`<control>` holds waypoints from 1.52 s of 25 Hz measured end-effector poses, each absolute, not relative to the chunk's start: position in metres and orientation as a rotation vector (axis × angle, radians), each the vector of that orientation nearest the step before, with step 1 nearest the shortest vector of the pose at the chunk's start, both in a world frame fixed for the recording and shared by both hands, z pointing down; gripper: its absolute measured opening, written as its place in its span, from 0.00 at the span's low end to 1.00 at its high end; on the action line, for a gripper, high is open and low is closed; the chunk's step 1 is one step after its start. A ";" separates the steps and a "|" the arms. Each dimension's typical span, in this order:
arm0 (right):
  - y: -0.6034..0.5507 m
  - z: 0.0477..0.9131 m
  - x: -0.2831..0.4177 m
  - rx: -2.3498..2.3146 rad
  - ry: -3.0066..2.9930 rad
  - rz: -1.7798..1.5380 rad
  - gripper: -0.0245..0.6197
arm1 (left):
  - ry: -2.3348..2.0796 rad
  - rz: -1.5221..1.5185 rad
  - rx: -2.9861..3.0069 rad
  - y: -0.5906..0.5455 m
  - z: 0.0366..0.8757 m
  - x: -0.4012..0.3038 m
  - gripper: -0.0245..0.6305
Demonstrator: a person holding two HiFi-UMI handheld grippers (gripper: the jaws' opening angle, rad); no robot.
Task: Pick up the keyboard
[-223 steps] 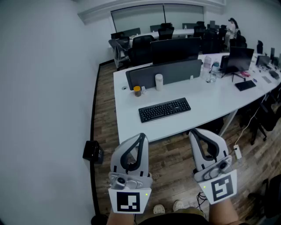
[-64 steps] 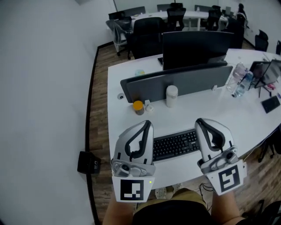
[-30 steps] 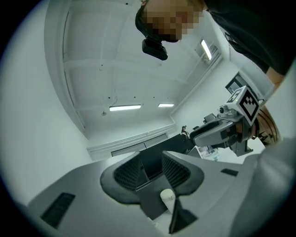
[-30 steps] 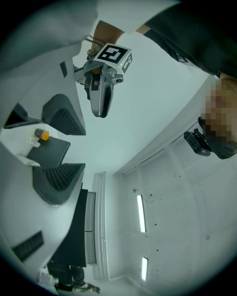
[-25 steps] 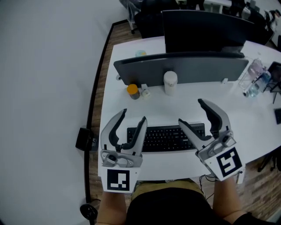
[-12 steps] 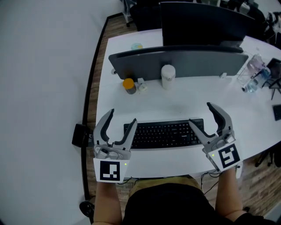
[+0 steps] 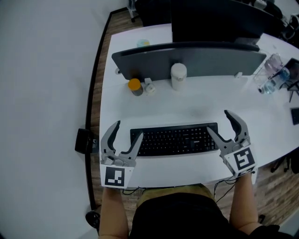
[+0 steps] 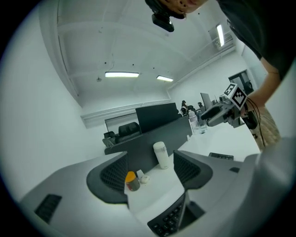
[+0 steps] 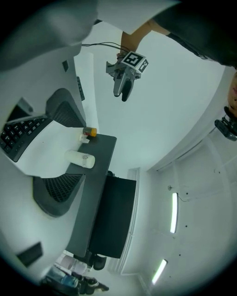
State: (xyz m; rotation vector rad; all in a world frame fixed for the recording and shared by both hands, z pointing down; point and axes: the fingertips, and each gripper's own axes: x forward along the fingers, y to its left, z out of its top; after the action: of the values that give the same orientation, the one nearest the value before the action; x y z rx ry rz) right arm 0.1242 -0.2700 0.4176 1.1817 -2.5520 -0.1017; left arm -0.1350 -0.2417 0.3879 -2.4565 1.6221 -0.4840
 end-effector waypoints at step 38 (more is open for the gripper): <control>-0.259 0.578 0.165 1.167 -2.260 0.357 0.48 | 1.757 -0.977 -2.819 -0.218 0.580 -0.181 0.57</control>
State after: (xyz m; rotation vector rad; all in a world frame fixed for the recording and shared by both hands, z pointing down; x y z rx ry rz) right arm 0.1648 -0.2587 0.5780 1.1669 -2.2601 0.3566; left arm -0.1815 -0.2183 0.5804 -2.8194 1.7571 -0.9774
